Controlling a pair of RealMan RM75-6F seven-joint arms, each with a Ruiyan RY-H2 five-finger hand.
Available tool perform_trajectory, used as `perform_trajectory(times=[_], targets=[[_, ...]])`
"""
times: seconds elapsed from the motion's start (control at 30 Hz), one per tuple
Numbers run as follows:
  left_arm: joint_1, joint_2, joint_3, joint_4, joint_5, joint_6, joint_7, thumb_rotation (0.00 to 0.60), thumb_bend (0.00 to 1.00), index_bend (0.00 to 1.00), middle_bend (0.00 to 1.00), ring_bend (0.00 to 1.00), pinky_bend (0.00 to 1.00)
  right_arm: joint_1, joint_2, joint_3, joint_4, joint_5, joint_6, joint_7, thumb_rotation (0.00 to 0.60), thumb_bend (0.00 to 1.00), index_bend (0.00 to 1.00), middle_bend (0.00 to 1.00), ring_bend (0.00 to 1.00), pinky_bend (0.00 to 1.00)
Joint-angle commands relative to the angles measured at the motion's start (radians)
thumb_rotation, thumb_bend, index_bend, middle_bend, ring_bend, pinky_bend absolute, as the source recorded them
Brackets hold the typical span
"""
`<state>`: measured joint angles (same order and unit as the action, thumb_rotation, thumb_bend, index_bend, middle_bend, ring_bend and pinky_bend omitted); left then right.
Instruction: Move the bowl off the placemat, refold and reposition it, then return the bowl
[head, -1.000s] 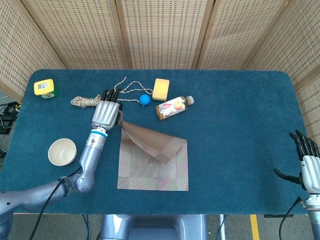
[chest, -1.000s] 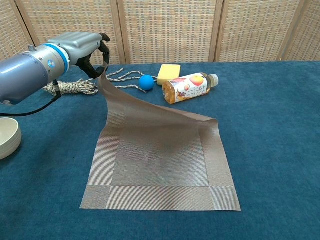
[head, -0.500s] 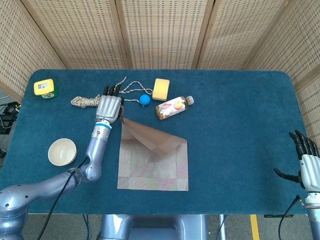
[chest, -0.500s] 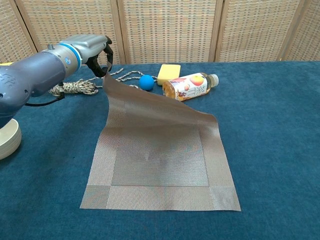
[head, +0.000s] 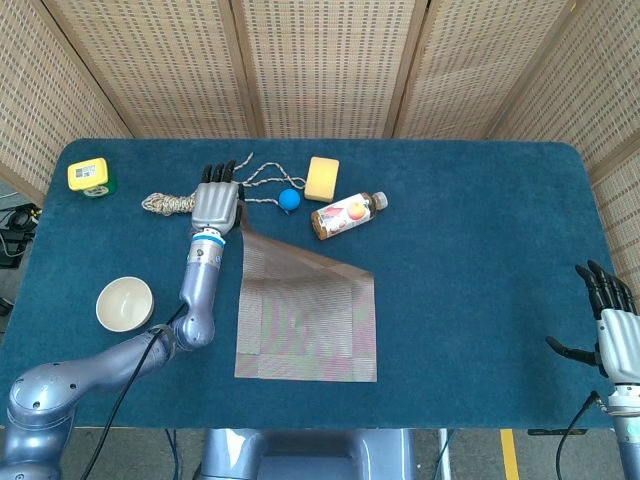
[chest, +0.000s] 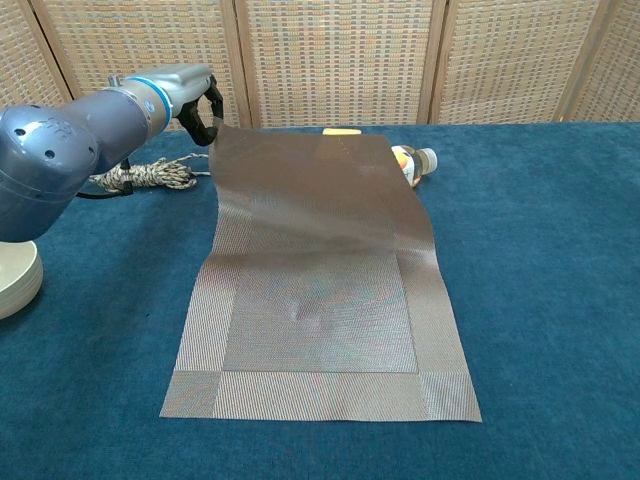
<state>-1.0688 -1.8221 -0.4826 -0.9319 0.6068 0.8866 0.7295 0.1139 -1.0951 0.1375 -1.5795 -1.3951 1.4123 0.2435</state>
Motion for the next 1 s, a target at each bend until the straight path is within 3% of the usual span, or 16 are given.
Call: perform_trajectory(times=[0.03, 0.3, 0.53, 0.9, 1.0], targets=[[-0.023, -0.003, -0.013, 0.015, -0.043, -0.011, 0.020, 0.600, 0.53, 0.58, 0.00, 0.00, 0.00, 0.000, 0.000, 0.000, 0.000, 0.001, -0.001, -0.002, 0.600, 0.13, 0.00, 0.00, 0.00, 0.00], [-0.058, 0.001, -0.033, 0.029, -0.146, -0.020, 0.066, 0.600, 0.53, 0.58, 0.00, 0.00, 0.00, 0.000, 0.001, 0.001, -0.001, 0.005, -0.005, -0.003, 0.600, 0.13, 0.00, 0.00, 0.00, 0.00], [-0.077, 0.019, -0.046, -0.011, -0.311, 0.011, 0.169, 0.600, 0.53, 0.58, 0.00, 0.00, 0.00, 0.001, 0.001, -0.003, -0.004, 0.000, -0.006, -0.009, 0.600, 0.13, 0.00, 0.00, 0.00, 0.00], [-0.091, 0.038, -0.058, -0.011, -0.375, 0.036, 0.178, 0.600, 0.53, 0.61, 0.00, 0.00, 0.00, 0.000, 0.002, -0.004, -0.010, -0.003, -0.004, -0.017, 0.600, 0.13, 0.00, 0.00, 0.00, 0.00], [-0.093, 0.043, -0.061, -0.015, -0.401, 0.031, 0.186, 0.600, 0.53, 0.54, 0.00, 0.00, 0.00, 0.000, 0.002, -0.004, -0.010, -0.003, -0.005, -0.018, 0.600, 0.13, 0.00, 0.00, 0.00, 0.00]])
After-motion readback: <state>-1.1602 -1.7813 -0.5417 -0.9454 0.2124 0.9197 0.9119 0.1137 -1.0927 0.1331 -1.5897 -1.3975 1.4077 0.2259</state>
